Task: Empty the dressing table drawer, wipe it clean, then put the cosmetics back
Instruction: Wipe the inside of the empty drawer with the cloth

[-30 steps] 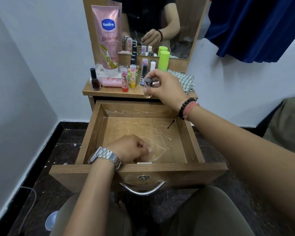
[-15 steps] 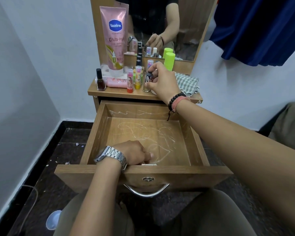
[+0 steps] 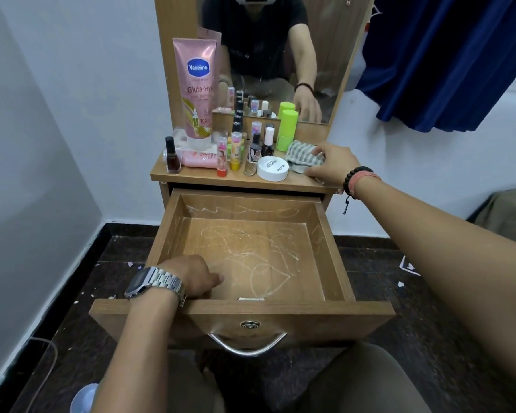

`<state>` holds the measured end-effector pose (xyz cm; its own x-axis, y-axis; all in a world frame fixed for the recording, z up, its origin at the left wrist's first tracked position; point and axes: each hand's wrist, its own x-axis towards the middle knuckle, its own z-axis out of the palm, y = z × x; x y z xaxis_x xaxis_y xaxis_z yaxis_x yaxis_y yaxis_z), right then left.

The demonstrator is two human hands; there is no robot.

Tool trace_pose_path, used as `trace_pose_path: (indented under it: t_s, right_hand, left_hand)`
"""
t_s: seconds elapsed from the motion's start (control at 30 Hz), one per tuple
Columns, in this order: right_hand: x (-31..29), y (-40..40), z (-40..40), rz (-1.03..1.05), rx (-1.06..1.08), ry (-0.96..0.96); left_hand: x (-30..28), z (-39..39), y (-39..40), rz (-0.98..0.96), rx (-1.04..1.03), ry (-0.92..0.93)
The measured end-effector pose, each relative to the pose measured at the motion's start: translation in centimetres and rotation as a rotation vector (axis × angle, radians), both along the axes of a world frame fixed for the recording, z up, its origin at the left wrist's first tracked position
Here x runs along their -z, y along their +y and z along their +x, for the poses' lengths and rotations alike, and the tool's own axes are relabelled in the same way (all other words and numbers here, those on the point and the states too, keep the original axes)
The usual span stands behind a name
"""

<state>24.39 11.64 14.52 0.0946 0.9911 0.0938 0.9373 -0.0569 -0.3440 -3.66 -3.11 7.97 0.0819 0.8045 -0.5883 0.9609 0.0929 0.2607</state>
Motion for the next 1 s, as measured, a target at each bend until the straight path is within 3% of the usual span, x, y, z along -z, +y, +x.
trace_pose_path:
  t_s: [0.13,0.27,0.5,0.67,0.73,0.83,1.0]
  right_hand:
    - [-0.1,0.3,1.0,0.097,0.054,-0.023]
    - [-0.2,-0.5,1.6,0.139,0.124,0.166]
    - [-2.3,-6.9,2.8,0.193,0.143,0.812]
    - [-3.4,-16.5,1.5,-0.056,-0.032,1.294]
    - [-3.2,-20.0,0.8,-0.155,-0.036,1.479]
    - [-2.1,-23.7,-0.4,-0.247,-0.017,1.683]
    - [-1.2,-26.8,-1.2,-0.280,-0.027,1.705]
  left_hand:
    - [-0.2,0.1,-0.2,0.027,0.008,-0.035]
    - [0.0,-0.2,-0.3,0.141,0.001,-0.094]
    - [0.1,0.5,-0.1,0.611,-0.062,-0.194]
    - [-2.5,5.2,-2.1,1.085,0.074,-0.672]
    - [-3.6,7.9,-3.9,1.141,0.243,-0.807]
    - [-3.1,11.1,-6.3,1.178,0.379,-0.864]
    - [-2.2,11.1,-8.6,1.134,0.401,-0.920]
